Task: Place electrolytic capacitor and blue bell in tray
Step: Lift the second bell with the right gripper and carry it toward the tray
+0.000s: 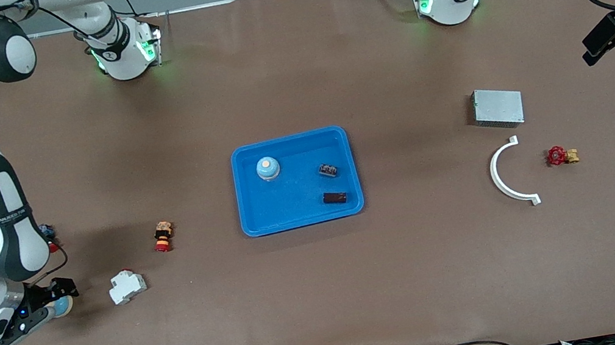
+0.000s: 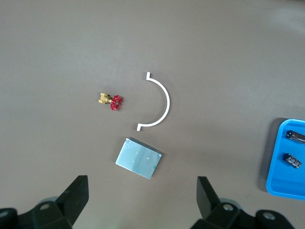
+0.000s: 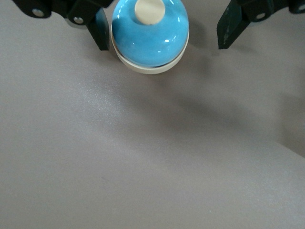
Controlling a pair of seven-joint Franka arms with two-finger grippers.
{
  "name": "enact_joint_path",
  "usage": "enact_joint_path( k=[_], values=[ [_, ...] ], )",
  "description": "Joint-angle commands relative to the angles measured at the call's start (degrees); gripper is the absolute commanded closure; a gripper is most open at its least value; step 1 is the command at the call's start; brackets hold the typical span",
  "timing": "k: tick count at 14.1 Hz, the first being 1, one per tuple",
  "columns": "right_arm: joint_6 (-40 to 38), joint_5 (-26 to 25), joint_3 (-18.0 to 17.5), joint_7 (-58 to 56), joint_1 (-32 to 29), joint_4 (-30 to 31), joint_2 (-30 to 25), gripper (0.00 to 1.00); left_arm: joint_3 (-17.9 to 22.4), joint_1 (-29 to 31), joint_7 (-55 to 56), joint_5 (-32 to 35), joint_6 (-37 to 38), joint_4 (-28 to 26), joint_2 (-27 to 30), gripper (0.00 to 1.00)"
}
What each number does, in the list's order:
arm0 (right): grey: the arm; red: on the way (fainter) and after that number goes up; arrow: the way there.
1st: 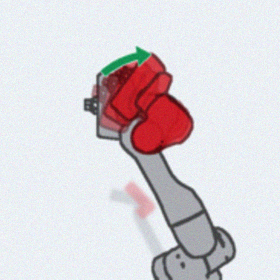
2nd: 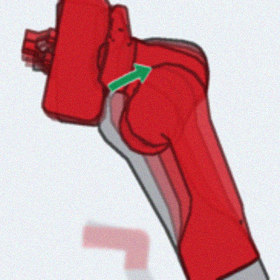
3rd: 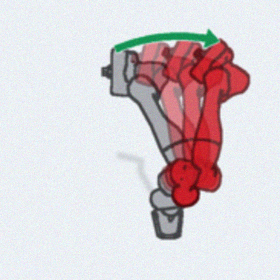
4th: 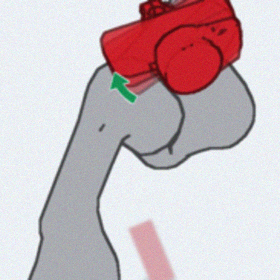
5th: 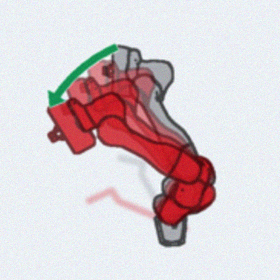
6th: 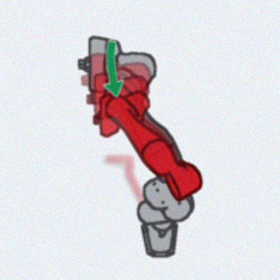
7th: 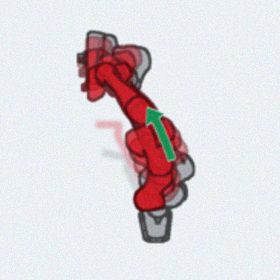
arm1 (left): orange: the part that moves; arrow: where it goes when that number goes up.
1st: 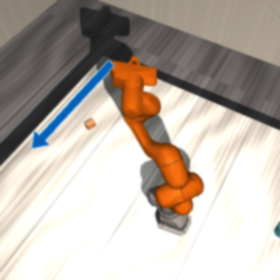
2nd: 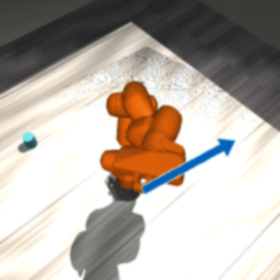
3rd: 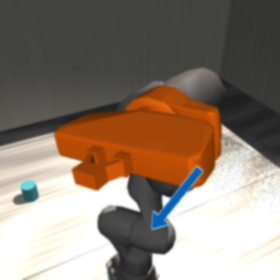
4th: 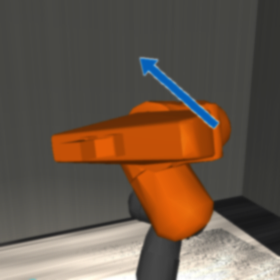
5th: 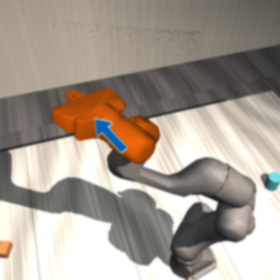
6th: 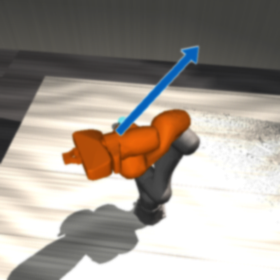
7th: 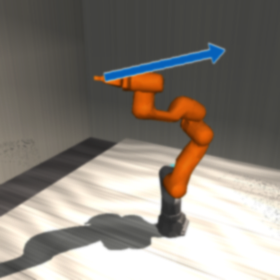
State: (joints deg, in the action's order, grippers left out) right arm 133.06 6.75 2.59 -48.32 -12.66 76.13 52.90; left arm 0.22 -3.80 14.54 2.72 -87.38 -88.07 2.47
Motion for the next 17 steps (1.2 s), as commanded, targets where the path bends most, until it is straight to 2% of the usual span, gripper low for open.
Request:
enact_joint_path(
  k=[1, 6, 7, 8, 9, 12, 17],
  values=[
    [-1.05, 0.72, -1.0, -2.56, -1.76, -1.95, 1.15, 0.0, 0.13, -0.24, -2.58, -1.22, 0.63, -0.26, 0.95, 0.0],
    [-0.96, 0.72, -1.0, -2.83, -1.93, -1.95, 1.33, 0.0, 0.39, -0.15, -8.29, -1.22, 0.63, 0.88, 0.78, 0.0],
    [-1.05, 0.63, -1.0, -3.44, -1.85, -2.04, 1.33, 0.06, 0.39, -0.15, -8.3, -1.22, 0.72, 0.8, 0.87, 0.0],
    [-1.05, 0.54, -1.0, -5.19, -1.84, -1.96, 1.24, 0.45, 0.39, -0.15, -8.21, -1.14, 0.98, 0.8, 0.87, 0.0],
    [-1.14, 0.54, -1.0, -6.51, -1.67, -2.04, 1.24, 0.97, 0.48, -0.15, -8.3, -1.14, 1.16, 0.8, 0.87, 0.0],
    [-3.14, 1.07, -1.09, -5.21, -1.23, -2.13, 0.72, 1.0, 0.39, -0.33, -8.47, -1.14, 1.69, 0.97, 0.78, 0.0],
    [-28.16, 0.28, -0.48, 7.77, 2.63, -13.45, -3.22, 1.0, 0.48, -0.15, -8.38, -1.05, 3.0, 0.97, 0.34, 0.0]
  ],
)
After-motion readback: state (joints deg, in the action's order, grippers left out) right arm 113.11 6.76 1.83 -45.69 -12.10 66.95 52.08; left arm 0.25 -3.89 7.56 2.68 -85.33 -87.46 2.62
